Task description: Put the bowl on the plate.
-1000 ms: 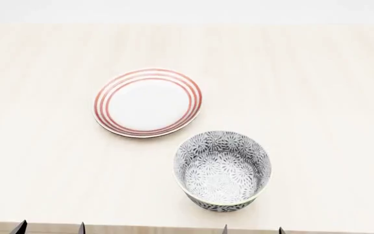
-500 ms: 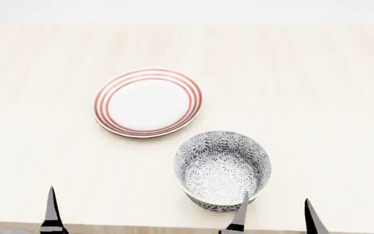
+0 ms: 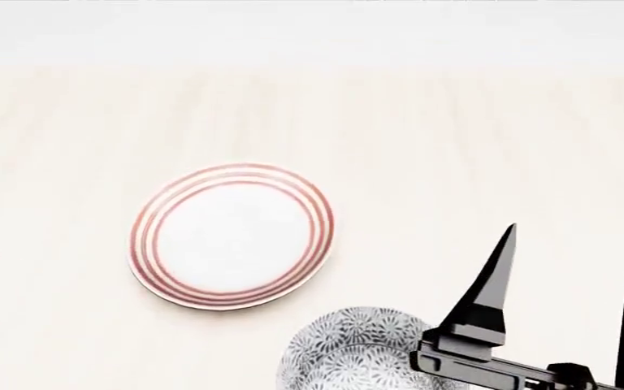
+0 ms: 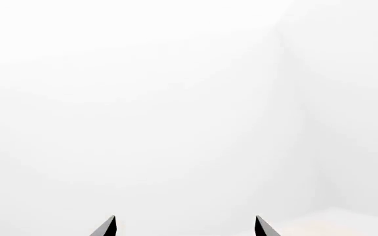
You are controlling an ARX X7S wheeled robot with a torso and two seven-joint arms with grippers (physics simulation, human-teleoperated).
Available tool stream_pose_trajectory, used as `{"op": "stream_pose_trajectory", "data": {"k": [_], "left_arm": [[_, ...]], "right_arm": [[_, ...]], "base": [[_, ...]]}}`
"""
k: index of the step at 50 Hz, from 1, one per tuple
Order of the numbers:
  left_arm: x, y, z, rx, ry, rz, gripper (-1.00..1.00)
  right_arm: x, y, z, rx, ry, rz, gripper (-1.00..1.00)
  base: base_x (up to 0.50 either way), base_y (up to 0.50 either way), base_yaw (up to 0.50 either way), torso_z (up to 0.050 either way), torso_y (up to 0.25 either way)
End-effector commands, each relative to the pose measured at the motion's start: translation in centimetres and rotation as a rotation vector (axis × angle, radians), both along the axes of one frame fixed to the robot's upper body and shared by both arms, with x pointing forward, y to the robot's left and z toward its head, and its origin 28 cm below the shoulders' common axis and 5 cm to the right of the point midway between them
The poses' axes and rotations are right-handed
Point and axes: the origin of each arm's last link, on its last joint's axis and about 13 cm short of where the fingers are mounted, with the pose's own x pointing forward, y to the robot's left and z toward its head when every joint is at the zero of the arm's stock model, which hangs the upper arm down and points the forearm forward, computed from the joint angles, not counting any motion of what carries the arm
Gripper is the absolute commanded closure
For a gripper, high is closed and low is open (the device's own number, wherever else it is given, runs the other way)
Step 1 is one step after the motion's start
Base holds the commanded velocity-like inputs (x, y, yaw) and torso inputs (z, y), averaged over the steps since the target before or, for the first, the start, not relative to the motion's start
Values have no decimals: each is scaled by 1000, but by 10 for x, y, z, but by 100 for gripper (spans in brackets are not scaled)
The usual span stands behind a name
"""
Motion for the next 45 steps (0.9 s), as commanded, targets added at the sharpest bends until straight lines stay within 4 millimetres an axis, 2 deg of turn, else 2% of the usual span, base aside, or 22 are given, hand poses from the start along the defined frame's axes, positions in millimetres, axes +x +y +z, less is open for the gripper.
{"op": "stream_pose_trajectory", "data": {"k": [1,13,17,19,21,22,26,36,45], "left_arm": [[-4,2,5,8,-33,24,-100],[-1,-4,-4,6,34,-24,-100],[3,-14,-16,-18,167,-90,-100],[7,-24,-29,-28,319,-171,-100],[8,-31,-37,-61,391,-245,-100],[8,-40,-45,-27,468,-299,-100],[4,-55,-53,-42,553,-412,-100],[2,-83,-52,-55,682,-619,-100],[3,-95,-46,-87,706,-710,-100]], "right_arm": [[-3,-2,4,-13,-33,-6,-100],[-2,-1,2,-18,-12,-6,-100],[-1,0,1,-16,-2,-7,-100],[-2,0,1,-18,2,-6,-100],[-1,0,0,-19,7,-7,-100],[-1,1,0,-20,7,-6,-100],[-1,1,0,-23,13,-4,-100],[-1,2,-4,-28,31,2,-100],[0,1,-7,-32,41,0,-100]], "base": [[500,-4,0,0,0],[413,-1,0,0,0],[0,0,0,0,0],[0,0,0,0,0],[0,0,0,0,0],[0,0,0,0,0],[0,0,0,0,0],[0,0,0,0,0],[0,0,0,0,0]]}}
